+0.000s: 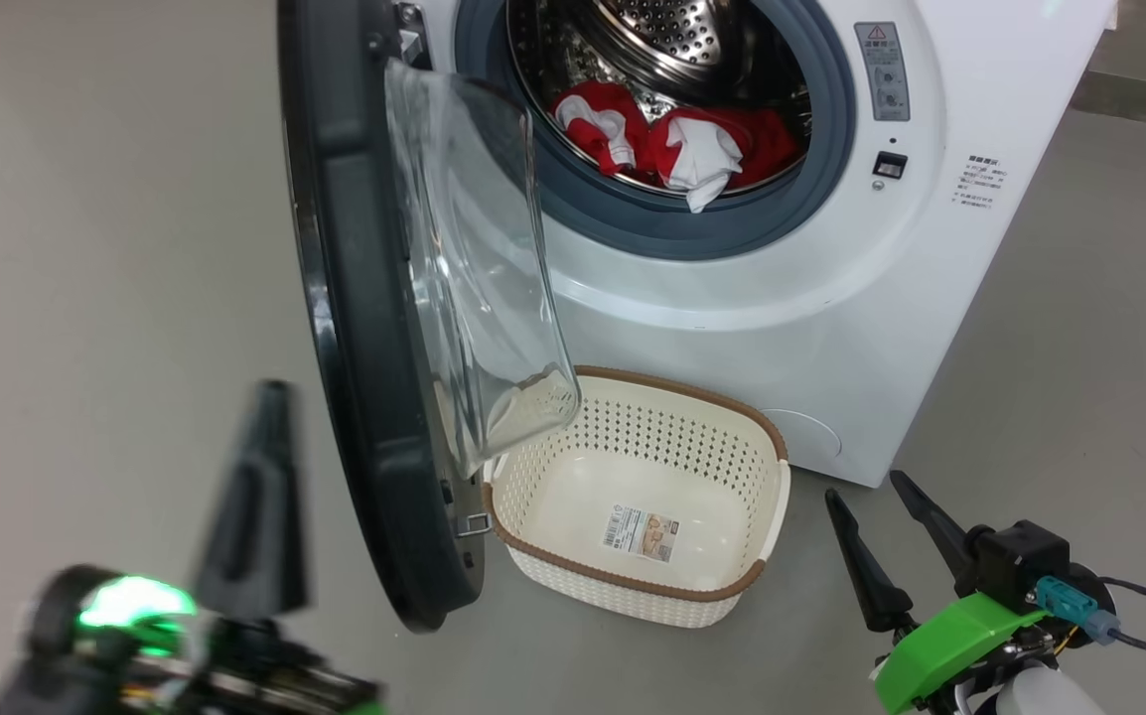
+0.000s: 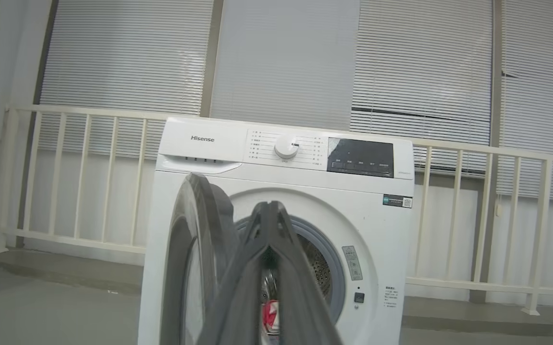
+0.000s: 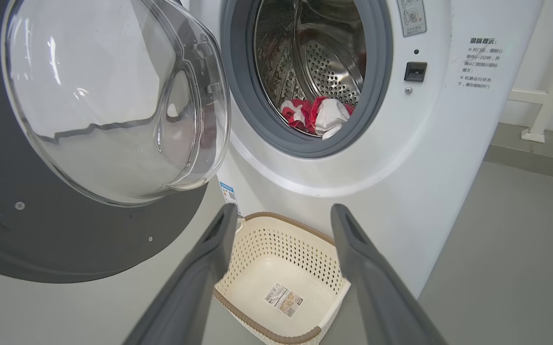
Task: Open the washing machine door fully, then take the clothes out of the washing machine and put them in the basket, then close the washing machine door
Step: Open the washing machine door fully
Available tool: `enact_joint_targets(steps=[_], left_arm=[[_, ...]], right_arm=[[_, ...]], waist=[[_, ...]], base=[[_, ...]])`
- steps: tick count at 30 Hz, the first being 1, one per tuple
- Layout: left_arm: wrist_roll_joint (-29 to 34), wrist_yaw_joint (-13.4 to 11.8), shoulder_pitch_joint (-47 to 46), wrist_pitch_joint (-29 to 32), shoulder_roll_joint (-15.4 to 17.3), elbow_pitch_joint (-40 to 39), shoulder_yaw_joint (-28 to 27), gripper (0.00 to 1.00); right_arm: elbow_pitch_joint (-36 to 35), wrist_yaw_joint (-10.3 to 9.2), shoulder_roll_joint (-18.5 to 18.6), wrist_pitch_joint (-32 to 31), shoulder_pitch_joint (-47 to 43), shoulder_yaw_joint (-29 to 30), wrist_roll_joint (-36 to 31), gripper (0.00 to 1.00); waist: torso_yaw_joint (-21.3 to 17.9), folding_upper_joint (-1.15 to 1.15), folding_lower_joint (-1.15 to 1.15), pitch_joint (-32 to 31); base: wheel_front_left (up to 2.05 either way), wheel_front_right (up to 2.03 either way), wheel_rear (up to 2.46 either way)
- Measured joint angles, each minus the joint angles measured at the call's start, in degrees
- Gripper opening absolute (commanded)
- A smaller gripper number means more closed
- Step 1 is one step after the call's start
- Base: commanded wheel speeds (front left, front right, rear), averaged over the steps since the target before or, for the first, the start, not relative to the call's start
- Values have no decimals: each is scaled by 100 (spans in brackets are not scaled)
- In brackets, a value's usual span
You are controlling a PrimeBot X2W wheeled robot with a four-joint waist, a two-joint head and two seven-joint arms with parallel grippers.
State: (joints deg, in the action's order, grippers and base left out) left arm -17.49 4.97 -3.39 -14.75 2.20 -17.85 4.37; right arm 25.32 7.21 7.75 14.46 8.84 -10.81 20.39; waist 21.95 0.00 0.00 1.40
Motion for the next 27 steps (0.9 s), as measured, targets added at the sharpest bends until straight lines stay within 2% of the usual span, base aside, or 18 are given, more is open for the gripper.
enact_joint_targets(steps=[5, 11, 19, 27], left_arm=[[127, 5, 147, -2, 12, 236, 878, 0], [-58, 7, 222, -1, 38, 1104, 1367, 0], [-331, 1, -20, 3, 44, 2213, 1361, 0], [-386, -9, -325, 3, 37, 2833, 1125, 0]], right_arm=[[-10, 0, -14, -1, -40, -1, -7, 100], [-15, 0, -25, -1, -40, -13, -8, 100], [-16, 0, -24, 0, -38, 11, -8, 100], [-18, 0, -31, 0, -35, 26, -38, 100]], waist=[[-34, 0, 0, 19], [-100, 0, 0, 72], [-175, 0, 0, 140], [-216, 0, 0, 196]], base=[[0, 0, 0], [0, 0, 0], [0, 0, 0], [0, 0, 0]])
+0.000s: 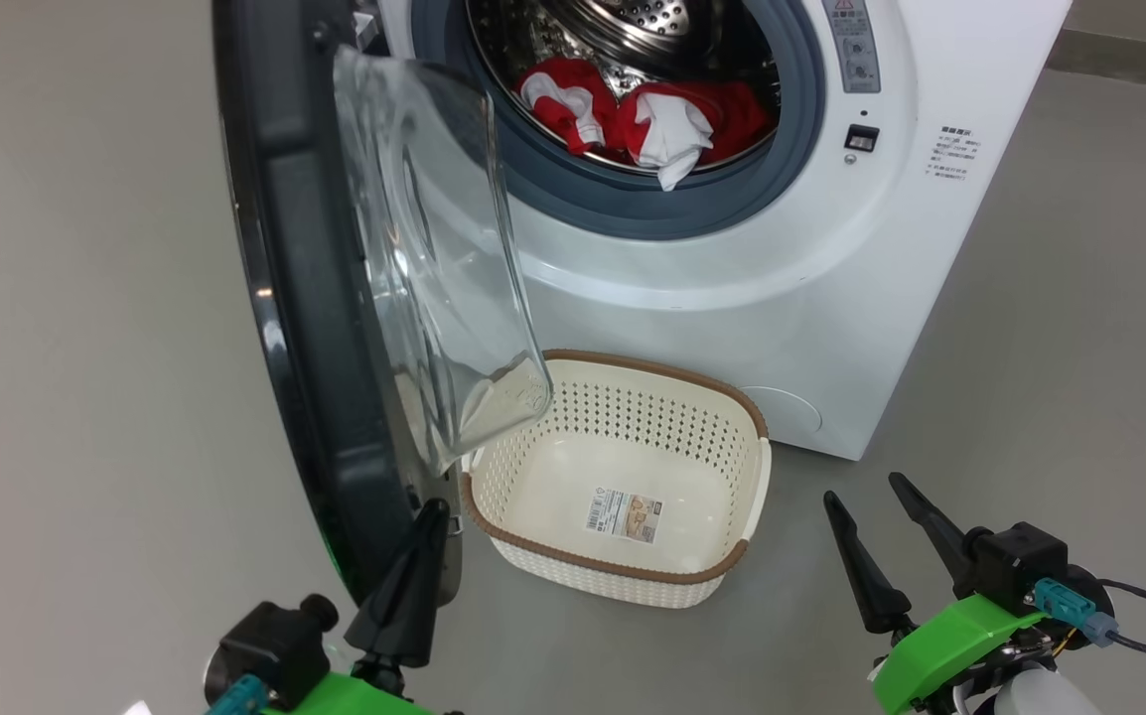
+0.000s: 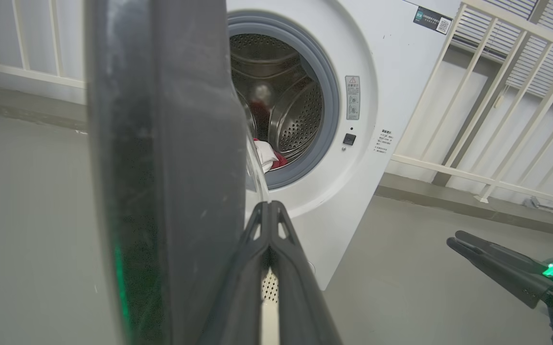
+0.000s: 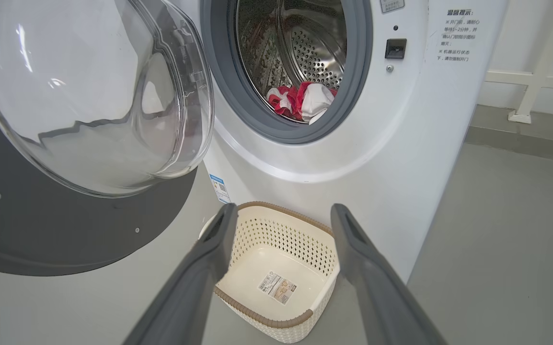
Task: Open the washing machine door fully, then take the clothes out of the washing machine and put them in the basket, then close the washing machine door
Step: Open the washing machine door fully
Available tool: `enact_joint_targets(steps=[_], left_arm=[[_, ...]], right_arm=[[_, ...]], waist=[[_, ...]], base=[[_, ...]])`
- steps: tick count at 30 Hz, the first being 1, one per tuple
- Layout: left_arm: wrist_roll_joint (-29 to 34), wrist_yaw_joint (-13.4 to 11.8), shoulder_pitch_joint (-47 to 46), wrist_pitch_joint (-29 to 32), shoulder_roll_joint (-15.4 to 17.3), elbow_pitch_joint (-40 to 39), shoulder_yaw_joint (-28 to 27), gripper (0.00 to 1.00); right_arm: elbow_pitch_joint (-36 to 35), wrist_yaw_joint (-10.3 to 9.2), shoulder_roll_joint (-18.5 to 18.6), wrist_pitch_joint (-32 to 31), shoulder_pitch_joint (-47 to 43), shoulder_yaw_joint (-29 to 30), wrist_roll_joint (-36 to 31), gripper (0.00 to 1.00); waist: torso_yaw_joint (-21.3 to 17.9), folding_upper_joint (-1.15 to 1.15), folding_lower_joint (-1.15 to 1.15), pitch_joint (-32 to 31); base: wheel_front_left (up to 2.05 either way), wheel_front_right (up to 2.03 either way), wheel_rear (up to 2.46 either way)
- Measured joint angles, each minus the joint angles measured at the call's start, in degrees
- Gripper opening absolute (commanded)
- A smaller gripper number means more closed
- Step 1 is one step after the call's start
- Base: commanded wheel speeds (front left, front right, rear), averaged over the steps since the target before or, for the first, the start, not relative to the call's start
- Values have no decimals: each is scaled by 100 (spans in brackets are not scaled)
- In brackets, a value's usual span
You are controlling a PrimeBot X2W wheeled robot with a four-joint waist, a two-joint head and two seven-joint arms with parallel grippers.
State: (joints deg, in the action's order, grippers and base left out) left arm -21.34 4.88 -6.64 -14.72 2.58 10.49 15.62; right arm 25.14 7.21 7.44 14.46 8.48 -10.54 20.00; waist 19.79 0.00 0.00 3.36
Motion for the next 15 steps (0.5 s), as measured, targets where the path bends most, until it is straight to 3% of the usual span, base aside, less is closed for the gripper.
enact_joint_targets(steps=[9, 15], left_arm=[[-11, -1, -64, 0, -63, 210, -354, 0], [59, -1, -64, 1, -78, 236, -927, 0]], right_arm=[[-16, 0, -14, 0, 2, 29, -1, 100], [-34, 0, -23, 0, 2, 44, -2, 100]], waist=[[-8, 0, 0, 36], [17, 0, 0, 73]], base=[[0, 0, 0], [0, 0, 0]])
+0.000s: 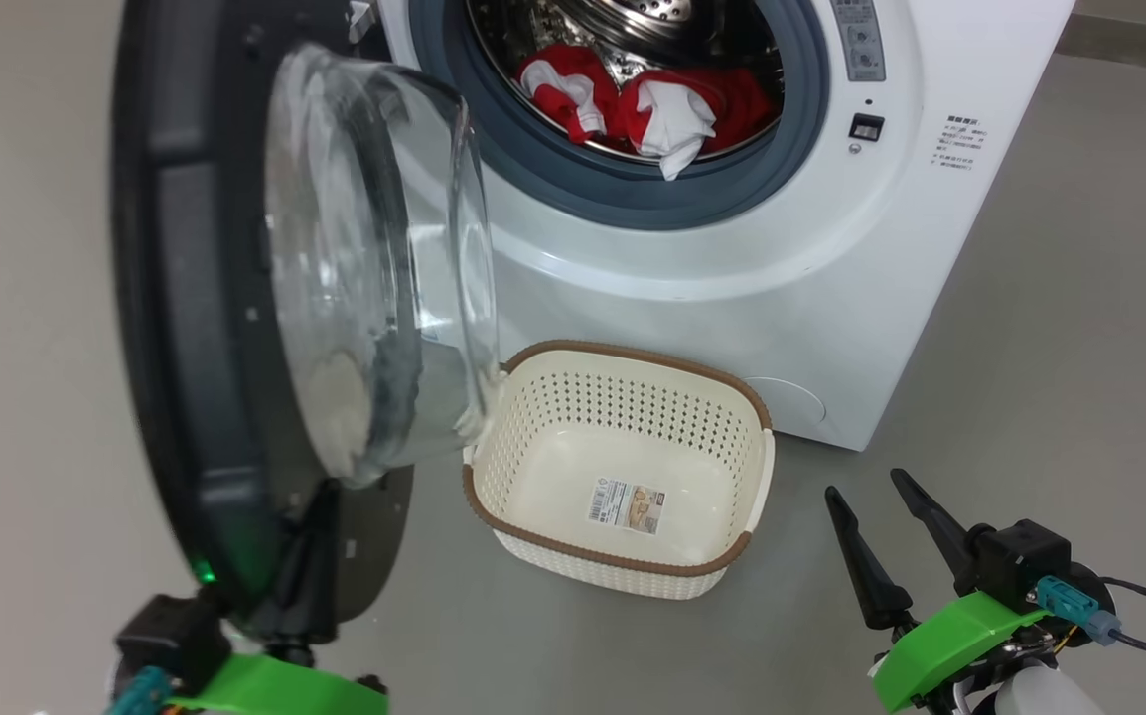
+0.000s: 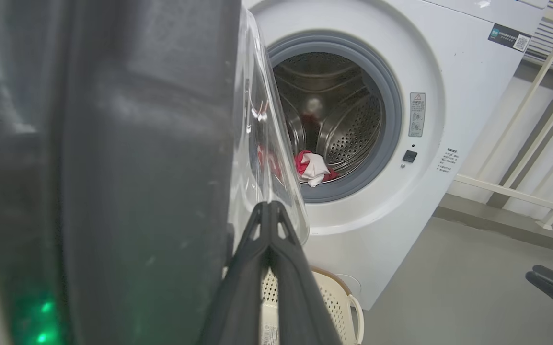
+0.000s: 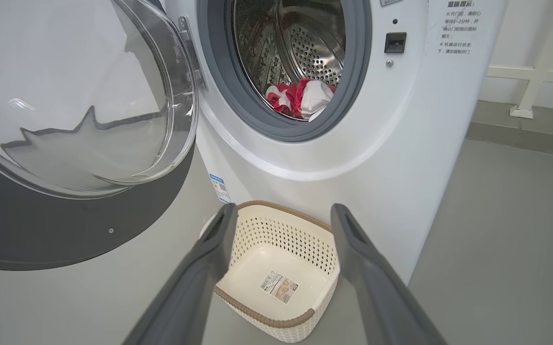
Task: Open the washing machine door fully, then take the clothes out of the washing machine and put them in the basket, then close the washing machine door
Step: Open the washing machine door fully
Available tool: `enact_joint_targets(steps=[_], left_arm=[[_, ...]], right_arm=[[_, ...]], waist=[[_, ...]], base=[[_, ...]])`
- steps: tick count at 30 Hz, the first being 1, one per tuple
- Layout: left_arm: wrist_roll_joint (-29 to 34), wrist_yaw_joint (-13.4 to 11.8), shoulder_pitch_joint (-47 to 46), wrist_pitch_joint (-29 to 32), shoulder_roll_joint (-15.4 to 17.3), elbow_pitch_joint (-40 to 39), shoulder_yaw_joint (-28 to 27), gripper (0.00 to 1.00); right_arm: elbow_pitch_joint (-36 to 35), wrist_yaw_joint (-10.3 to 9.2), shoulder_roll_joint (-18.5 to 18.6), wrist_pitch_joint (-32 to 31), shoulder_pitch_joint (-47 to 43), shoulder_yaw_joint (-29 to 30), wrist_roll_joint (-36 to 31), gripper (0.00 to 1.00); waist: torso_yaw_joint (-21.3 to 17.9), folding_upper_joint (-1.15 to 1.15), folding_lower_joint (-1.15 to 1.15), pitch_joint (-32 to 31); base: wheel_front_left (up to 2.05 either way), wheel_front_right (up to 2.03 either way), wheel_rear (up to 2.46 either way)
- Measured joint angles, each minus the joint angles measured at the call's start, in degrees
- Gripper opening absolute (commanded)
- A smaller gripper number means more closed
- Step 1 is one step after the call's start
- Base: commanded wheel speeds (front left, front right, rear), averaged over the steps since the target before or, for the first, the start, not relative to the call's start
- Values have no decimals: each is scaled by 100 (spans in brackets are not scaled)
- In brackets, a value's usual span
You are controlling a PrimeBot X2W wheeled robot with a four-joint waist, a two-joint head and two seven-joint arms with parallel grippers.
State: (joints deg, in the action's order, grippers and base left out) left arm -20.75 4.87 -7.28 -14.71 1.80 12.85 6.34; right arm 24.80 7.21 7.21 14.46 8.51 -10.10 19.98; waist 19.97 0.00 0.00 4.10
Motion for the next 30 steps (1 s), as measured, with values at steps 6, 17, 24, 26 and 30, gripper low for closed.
enact_joint_targets(steps=[6, 17, 24, 26, 30], left_arm=[[226, 21, -3, 0, 10, 29, -604, 0], [445, 124, -332, 0, 111, 300, -1526, 0], [625, 174, -615, 0, 235, 531, -2060, 0], [667, 180, -690, 0, 267, 622, -2213, 0], [736, 180, -898, 0, 356, 816, -2653, 0]], right_arm=[[-23, 0, -3, 0, 5, -1, -35, 100], [-40, 0, 16, 0, 153, -19, -40, 100], [-36, 0, 36, 0, 201, -24, -42, 100], [-38, 0, 46, 0, 242, -24, -43, 100], [-37, 0, 76, 0, 253, -27, -45, 100]], waist=[[34, 0, 0, 72], [21, 0, 0, 276], [-21, 0, 0, 403], [-34, 0, 0, 433], [-76, 0, 0, 507]], base=[[0, 0, 0], [0, 0, 0], [0, 0, 0], [0, 0, 0], [0, 0, 0]])
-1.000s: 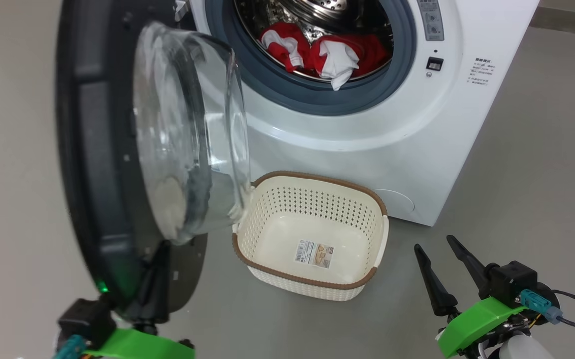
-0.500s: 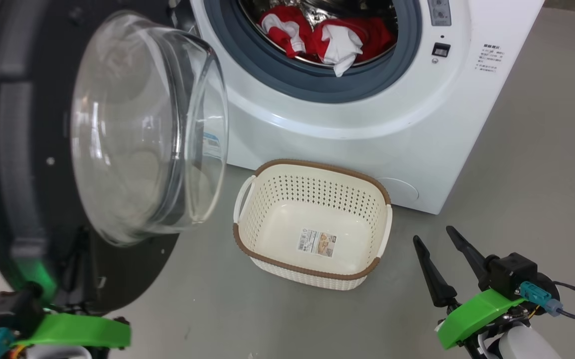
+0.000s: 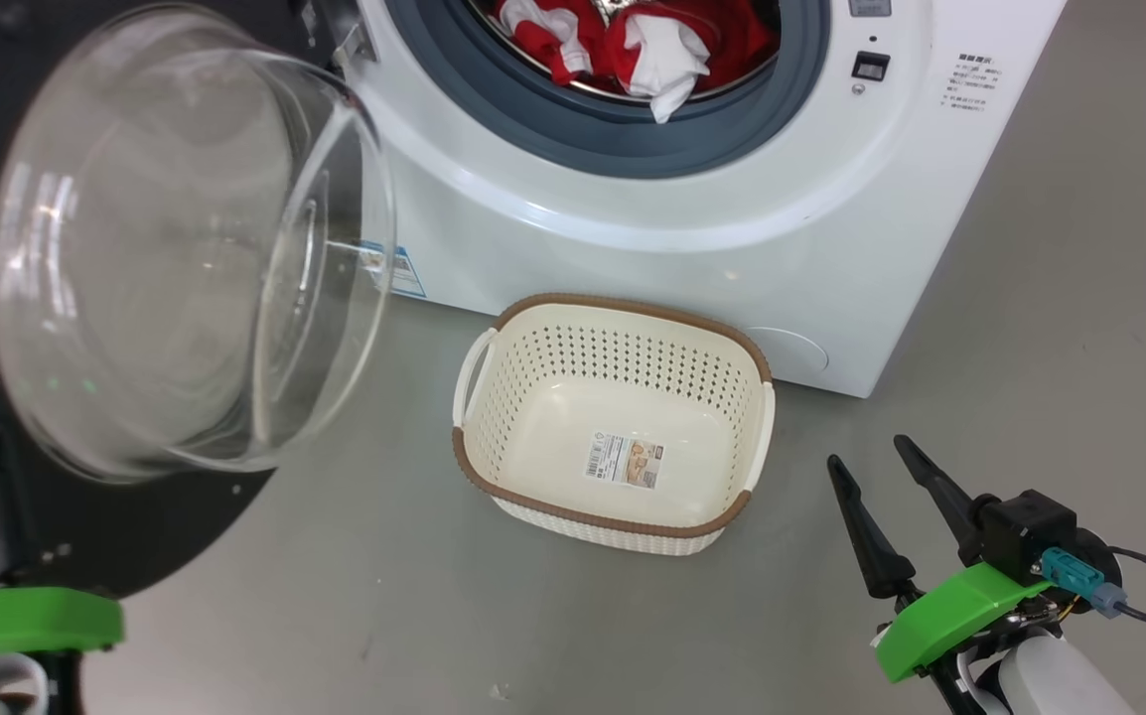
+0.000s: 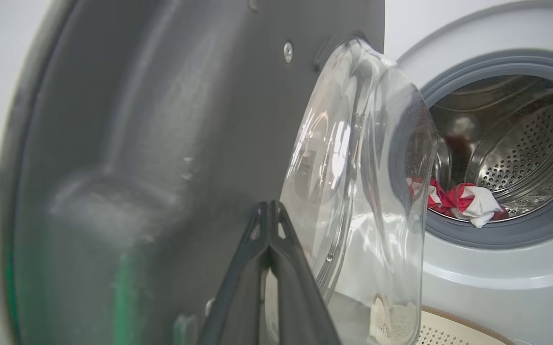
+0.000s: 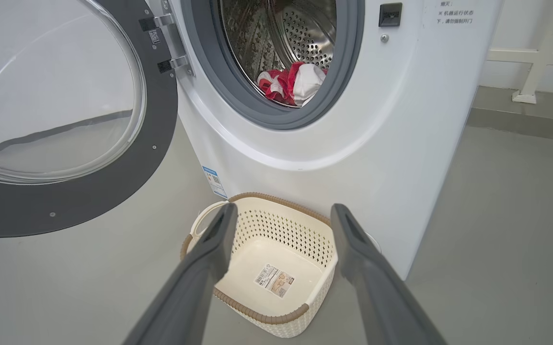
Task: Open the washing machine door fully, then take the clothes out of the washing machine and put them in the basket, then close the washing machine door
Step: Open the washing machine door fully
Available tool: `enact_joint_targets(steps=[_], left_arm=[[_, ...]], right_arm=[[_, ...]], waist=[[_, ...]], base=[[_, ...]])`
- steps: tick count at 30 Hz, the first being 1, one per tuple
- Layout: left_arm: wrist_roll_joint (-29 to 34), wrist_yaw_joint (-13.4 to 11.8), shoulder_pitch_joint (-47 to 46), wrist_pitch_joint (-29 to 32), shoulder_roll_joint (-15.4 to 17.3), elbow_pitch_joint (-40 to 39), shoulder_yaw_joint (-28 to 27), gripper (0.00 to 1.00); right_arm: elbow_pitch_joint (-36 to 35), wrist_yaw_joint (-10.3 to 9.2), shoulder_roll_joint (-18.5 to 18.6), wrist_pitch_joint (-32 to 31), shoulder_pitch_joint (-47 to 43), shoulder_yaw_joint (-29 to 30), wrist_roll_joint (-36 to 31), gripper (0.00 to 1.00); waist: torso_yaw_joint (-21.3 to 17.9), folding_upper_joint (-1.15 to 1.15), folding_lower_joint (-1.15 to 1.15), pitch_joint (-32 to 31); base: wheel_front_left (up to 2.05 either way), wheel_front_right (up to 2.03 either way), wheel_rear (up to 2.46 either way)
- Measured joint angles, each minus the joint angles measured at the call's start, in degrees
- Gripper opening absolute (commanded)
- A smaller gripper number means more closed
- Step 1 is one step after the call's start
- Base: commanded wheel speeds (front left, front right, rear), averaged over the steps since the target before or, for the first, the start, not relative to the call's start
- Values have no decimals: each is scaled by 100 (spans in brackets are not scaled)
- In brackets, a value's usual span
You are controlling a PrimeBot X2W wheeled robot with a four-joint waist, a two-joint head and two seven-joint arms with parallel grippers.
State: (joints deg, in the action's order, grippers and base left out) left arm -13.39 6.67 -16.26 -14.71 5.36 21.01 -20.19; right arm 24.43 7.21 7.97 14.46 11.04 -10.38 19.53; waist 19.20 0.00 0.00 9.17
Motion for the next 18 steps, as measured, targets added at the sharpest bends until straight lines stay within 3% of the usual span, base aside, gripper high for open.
enact_joint_targets(steps=[18], left_arm=[[323, 47, -704, -1, 435, 769, -1121, 0]], right_arm=[[-9, 0, 52, 0, 132, -52, -56, 100]], waist=[[-177, 0, 0, 257]], base=[[0, 0, 0]])
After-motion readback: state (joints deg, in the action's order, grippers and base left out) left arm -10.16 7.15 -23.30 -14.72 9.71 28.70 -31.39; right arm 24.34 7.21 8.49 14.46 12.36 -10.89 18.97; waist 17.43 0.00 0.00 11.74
